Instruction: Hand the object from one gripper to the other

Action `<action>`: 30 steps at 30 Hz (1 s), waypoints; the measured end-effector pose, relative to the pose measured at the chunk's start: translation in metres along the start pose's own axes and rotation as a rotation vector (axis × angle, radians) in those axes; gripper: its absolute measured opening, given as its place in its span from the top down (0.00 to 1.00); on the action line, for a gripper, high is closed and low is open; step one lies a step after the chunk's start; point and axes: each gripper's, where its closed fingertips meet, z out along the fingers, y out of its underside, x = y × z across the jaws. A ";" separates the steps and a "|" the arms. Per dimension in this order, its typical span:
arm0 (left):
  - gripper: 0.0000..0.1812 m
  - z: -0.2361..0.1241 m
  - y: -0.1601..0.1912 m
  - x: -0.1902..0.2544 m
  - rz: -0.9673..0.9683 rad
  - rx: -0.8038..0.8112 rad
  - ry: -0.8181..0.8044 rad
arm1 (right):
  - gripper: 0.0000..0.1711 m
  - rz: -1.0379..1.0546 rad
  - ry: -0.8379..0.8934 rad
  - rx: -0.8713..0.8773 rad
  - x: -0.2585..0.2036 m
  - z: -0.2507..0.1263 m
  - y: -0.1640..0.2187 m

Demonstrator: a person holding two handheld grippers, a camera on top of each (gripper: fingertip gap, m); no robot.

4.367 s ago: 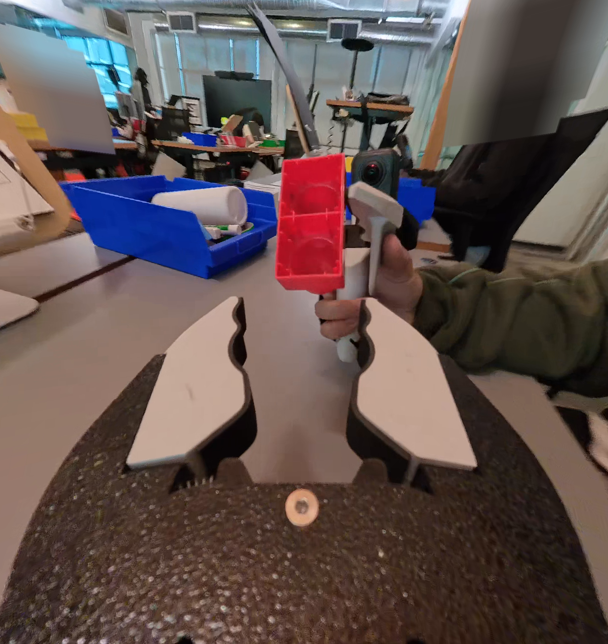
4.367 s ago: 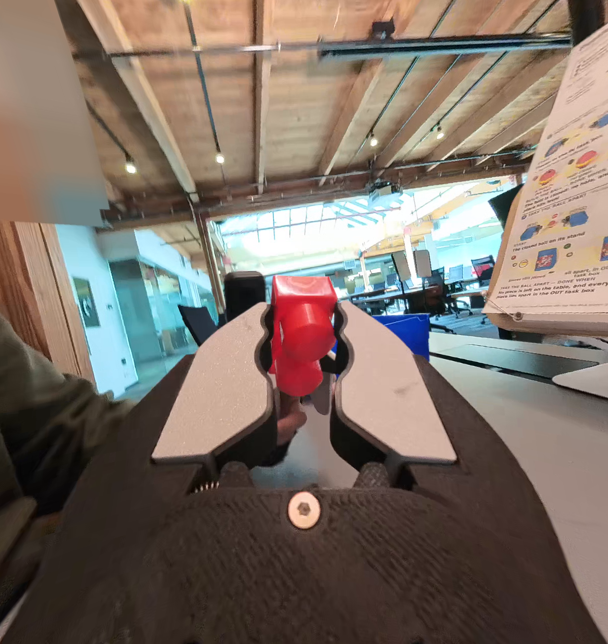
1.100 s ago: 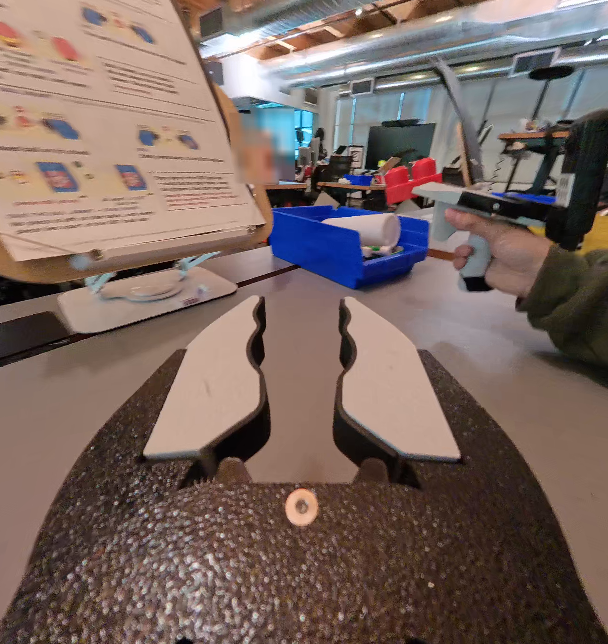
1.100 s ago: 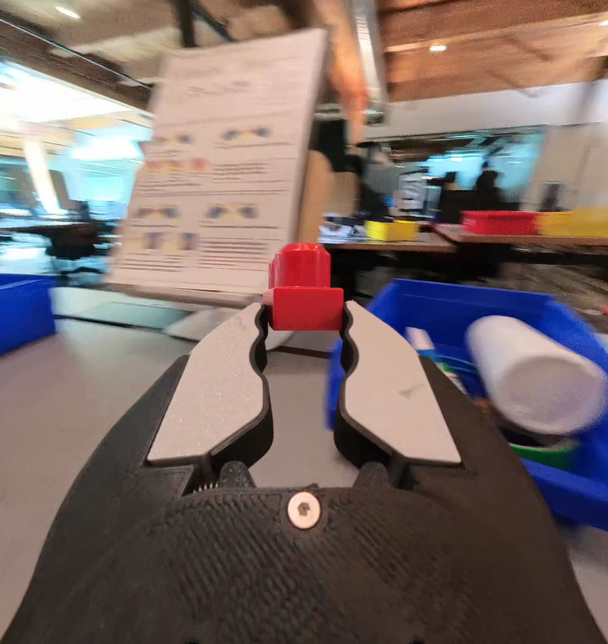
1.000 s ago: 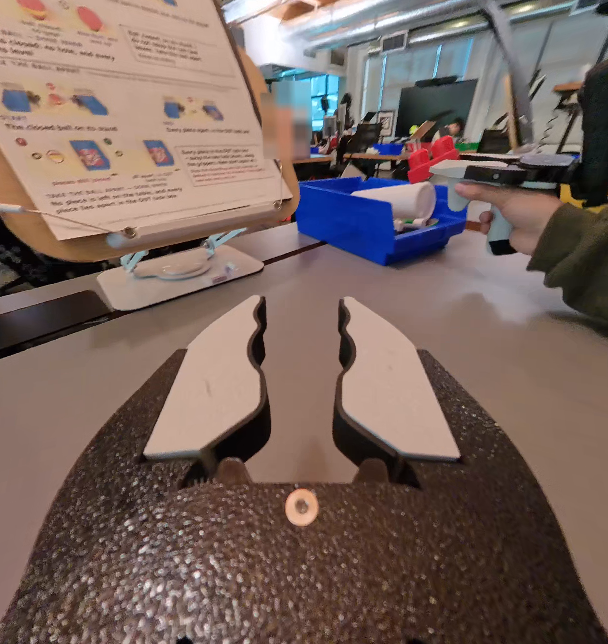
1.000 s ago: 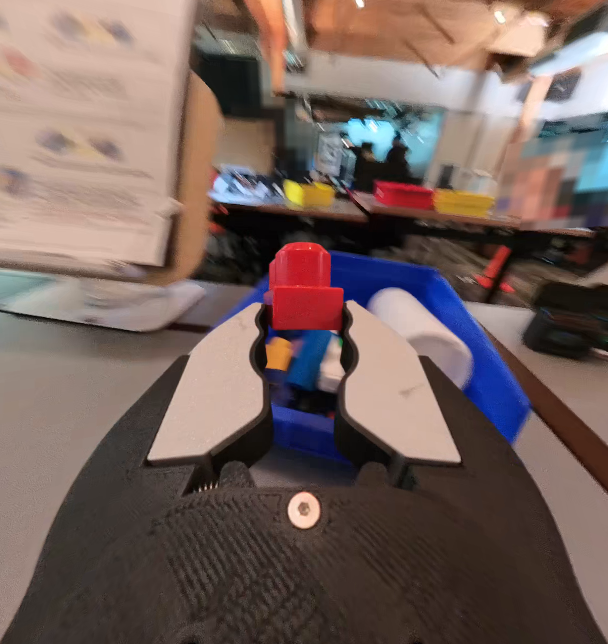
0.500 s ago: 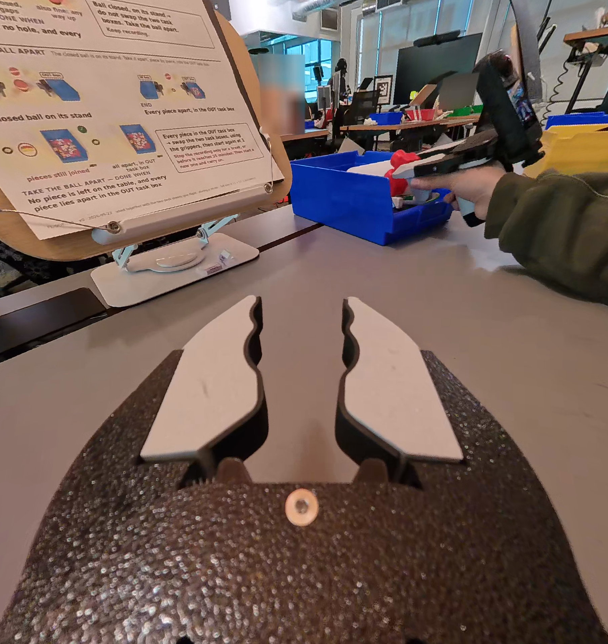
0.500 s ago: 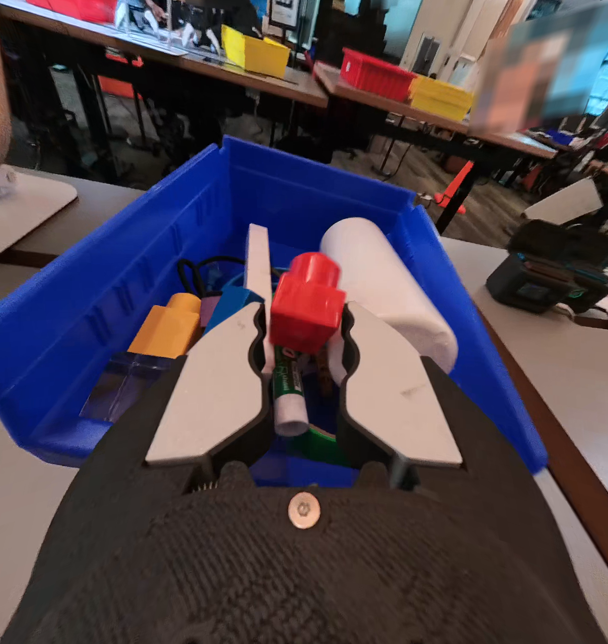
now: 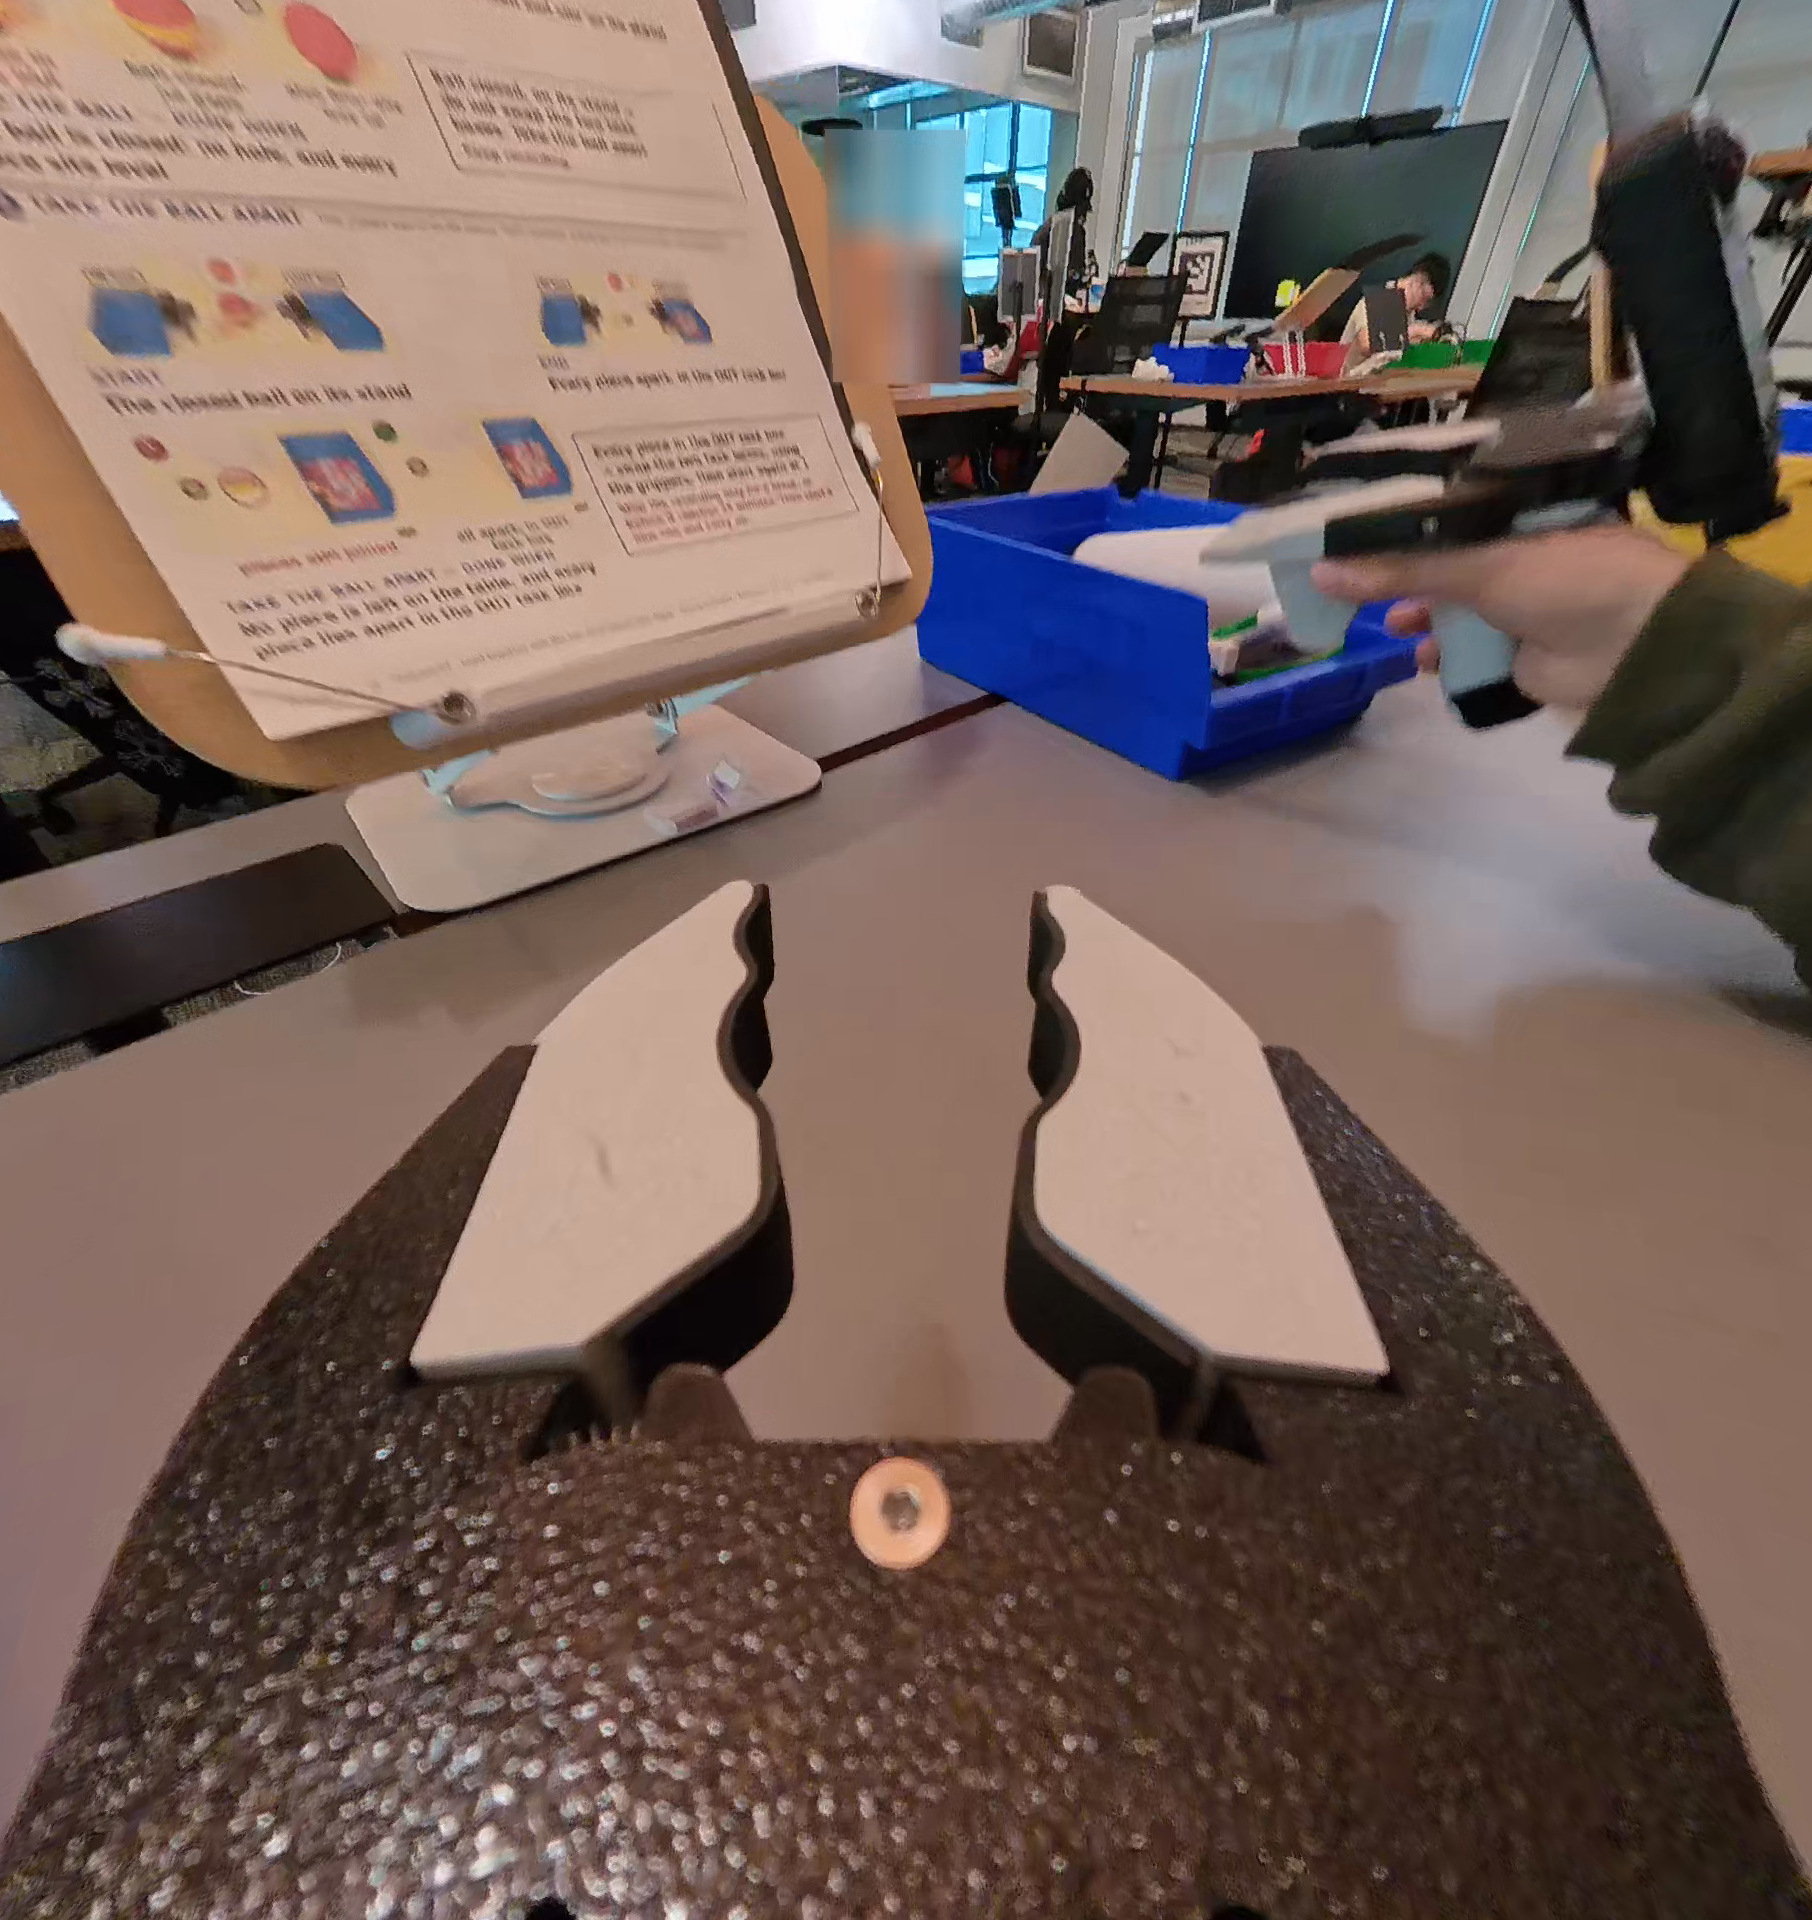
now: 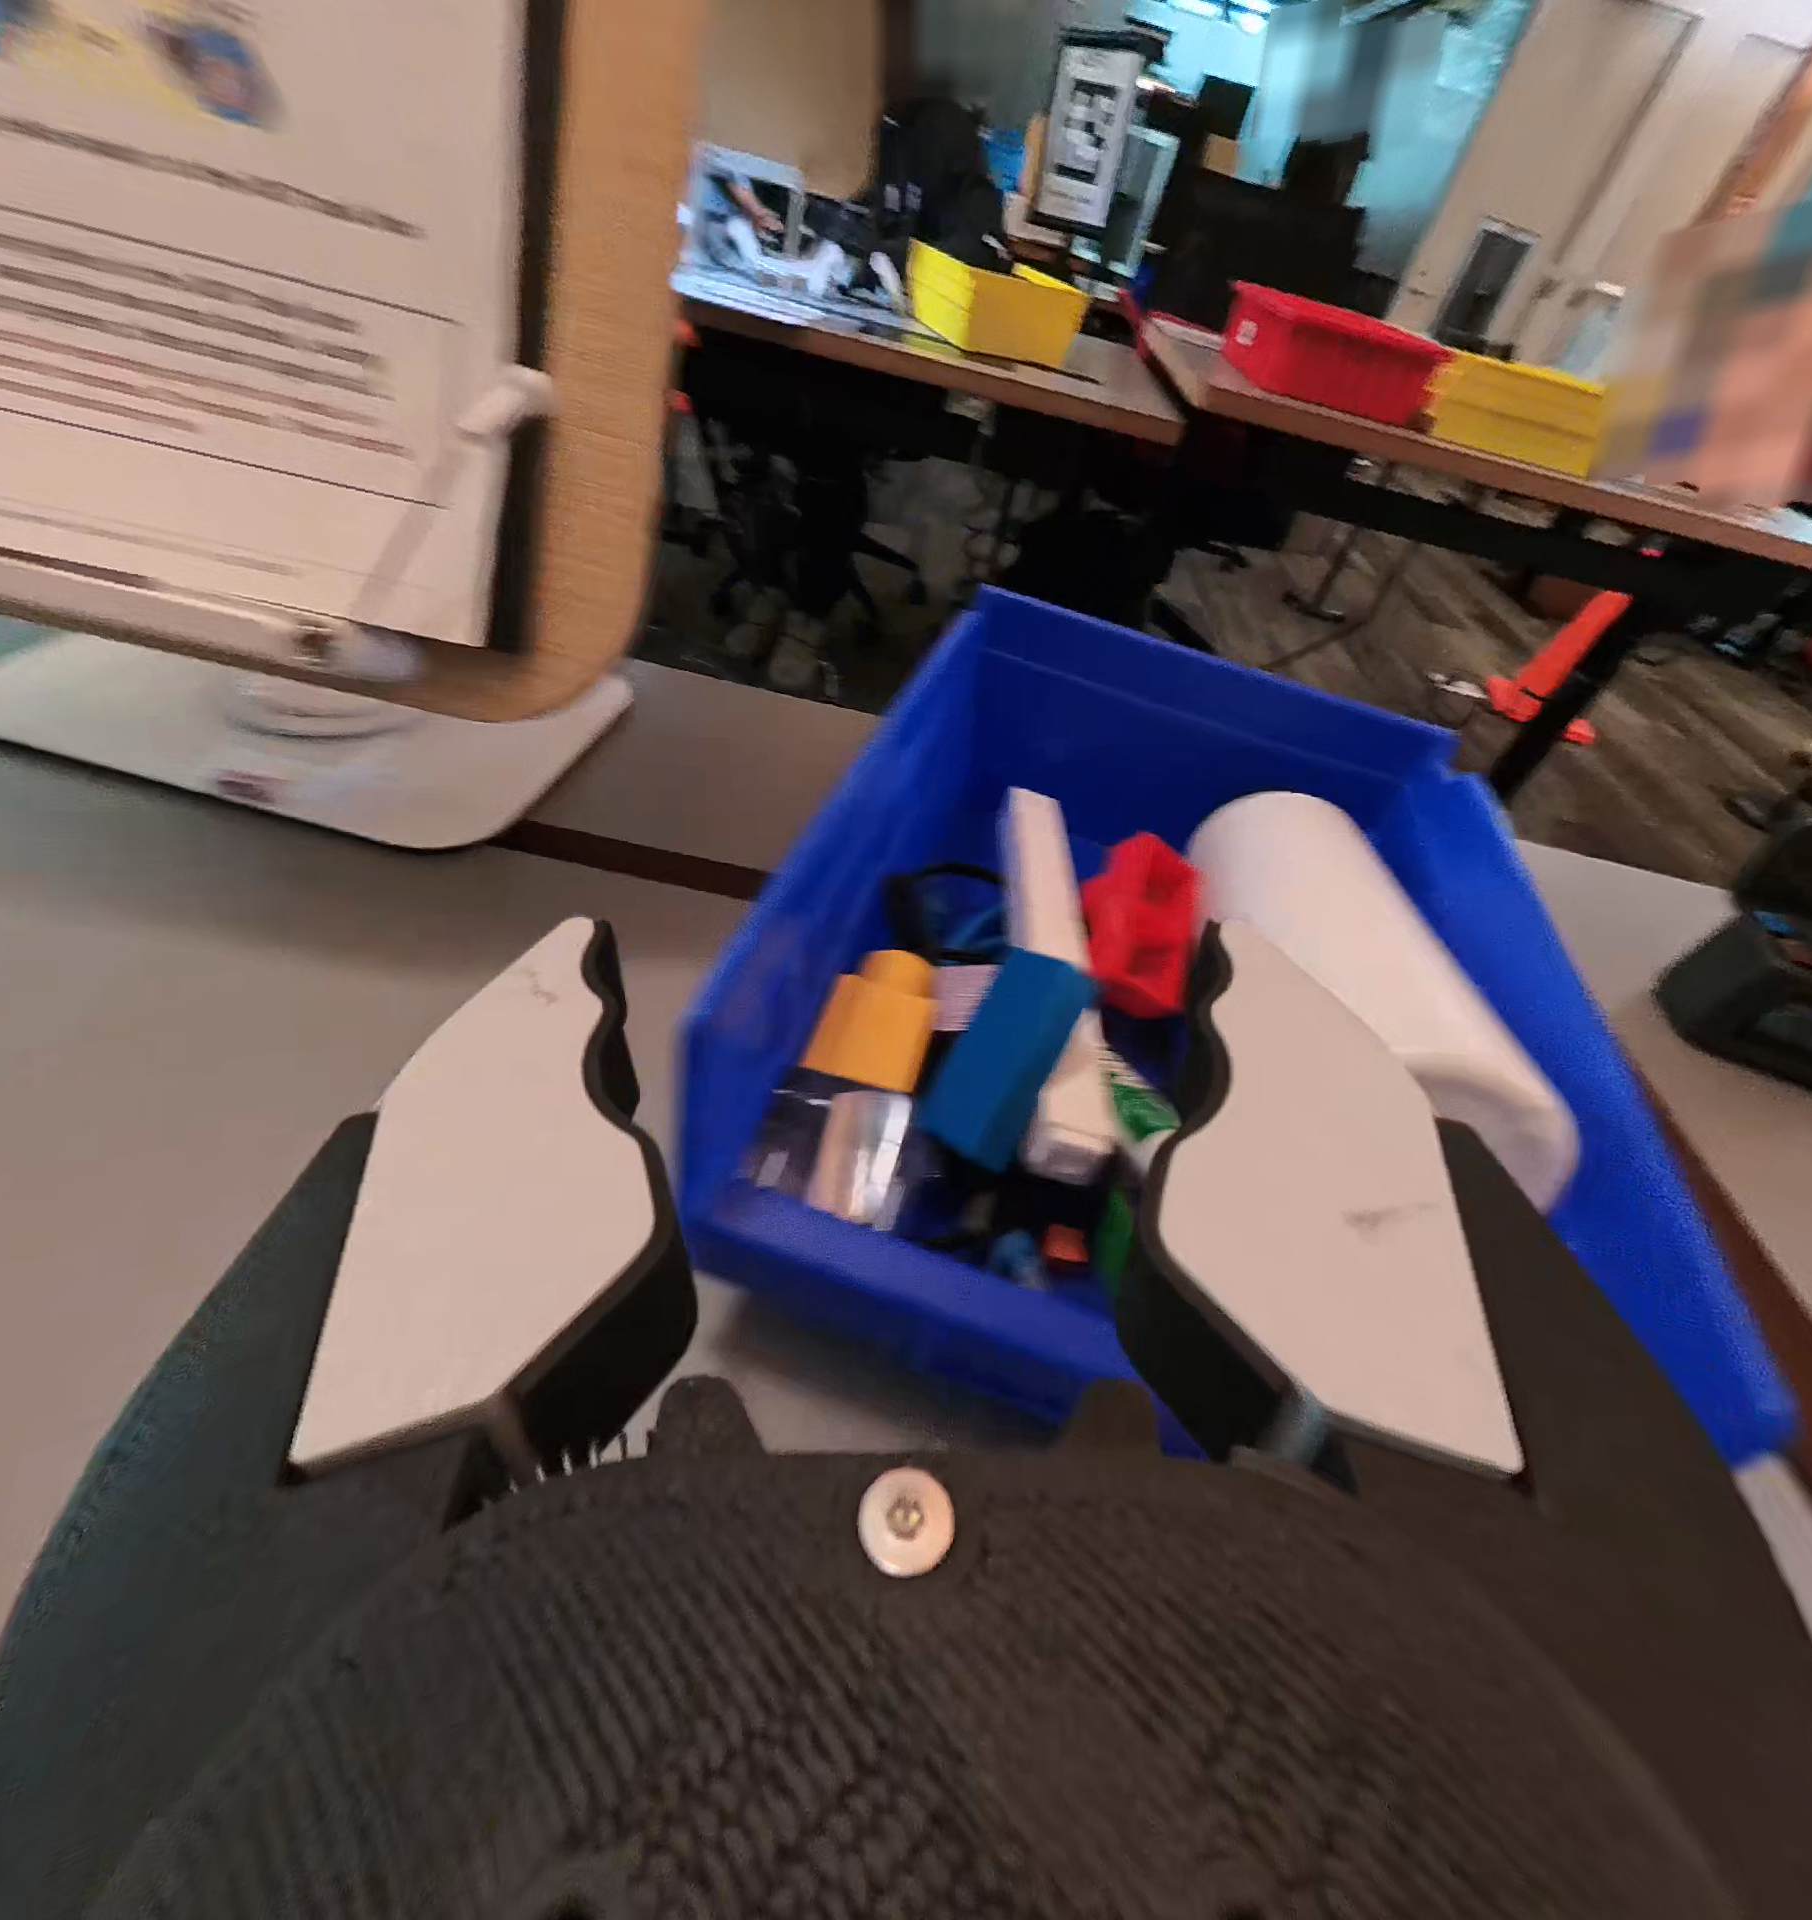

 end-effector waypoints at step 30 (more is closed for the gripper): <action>0.70 -0.083 0.107 -0.345 -0.336 -0.938 -0.549 | 0.48 0.182 -0.608 0.184 -0.182 -0.075 0.013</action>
